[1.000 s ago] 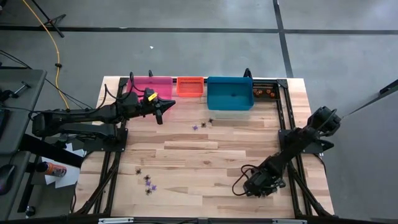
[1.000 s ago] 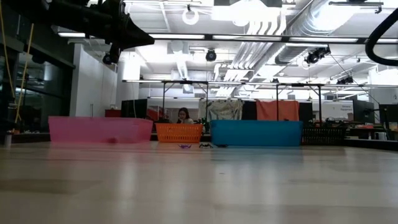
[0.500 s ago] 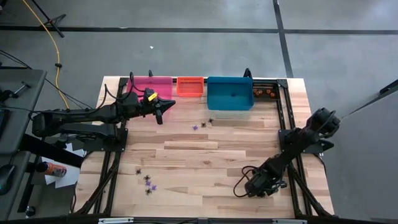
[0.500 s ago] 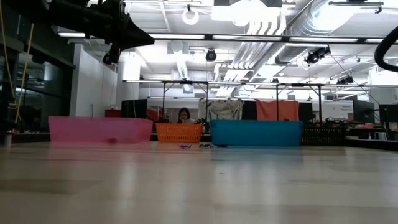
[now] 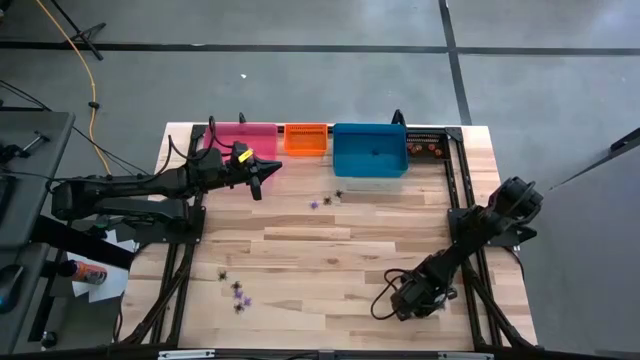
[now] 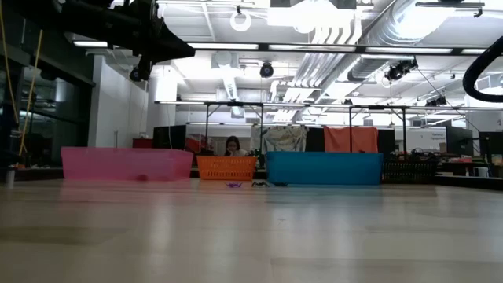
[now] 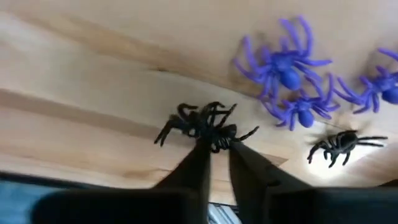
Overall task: Sort Halloween decoration
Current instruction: Put the black spider toy into the blue bin
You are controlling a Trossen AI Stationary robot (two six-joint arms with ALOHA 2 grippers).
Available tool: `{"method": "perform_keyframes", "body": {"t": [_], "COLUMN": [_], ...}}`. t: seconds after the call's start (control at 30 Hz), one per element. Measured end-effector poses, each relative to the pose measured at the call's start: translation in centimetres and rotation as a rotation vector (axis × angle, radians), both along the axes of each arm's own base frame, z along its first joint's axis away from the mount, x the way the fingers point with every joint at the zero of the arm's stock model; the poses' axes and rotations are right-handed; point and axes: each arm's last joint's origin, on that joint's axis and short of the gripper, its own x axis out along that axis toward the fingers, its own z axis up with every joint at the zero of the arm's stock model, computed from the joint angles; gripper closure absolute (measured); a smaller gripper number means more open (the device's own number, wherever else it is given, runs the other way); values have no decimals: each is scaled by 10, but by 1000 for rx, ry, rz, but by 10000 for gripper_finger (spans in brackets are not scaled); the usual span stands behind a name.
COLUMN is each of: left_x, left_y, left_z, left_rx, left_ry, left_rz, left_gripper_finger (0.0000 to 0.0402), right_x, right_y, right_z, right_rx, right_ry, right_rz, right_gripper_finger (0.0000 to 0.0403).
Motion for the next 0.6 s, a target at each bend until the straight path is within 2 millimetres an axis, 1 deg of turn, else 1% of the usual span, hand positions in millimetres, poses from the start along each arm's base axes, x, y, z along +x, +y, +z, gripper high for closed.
{"method": "perform_keyframes", "body": {"t": [0.07, 0.1, 0.2, 0.37, 0.5, 0.6], "left_x": [0, 0, 0, 0, 0, 0], "left_y": [0, 0, 0, 0, 0, 0], "left_z": [0, 0, 0, 0, 0, 0], "left_rx": [0, 0, 0, 0, 0, 0], "left_ry": [0, 0, 0, 0, 0, 0], "left_rz": [0, 0, 0, 0, 0, 0], "left_gripper_finger": [401, 401, 401, 401, 401, 401], "right_x": [2, 4, 9, 13, 22, 34], "right_y": [2, 4, 10, 14, 9, -1], "right_z": [3, 6, 18, 42, 64, 77], "right_rx": [11, 16, 55, 67, 87, 98], "right_ry": [-33, -51, -78, -118, -187, -302], "right_rz": [49, 77, 182, 410, 613, 758], "right_gripper_finger": [389, 395, 386, 400, 401, 401]}}
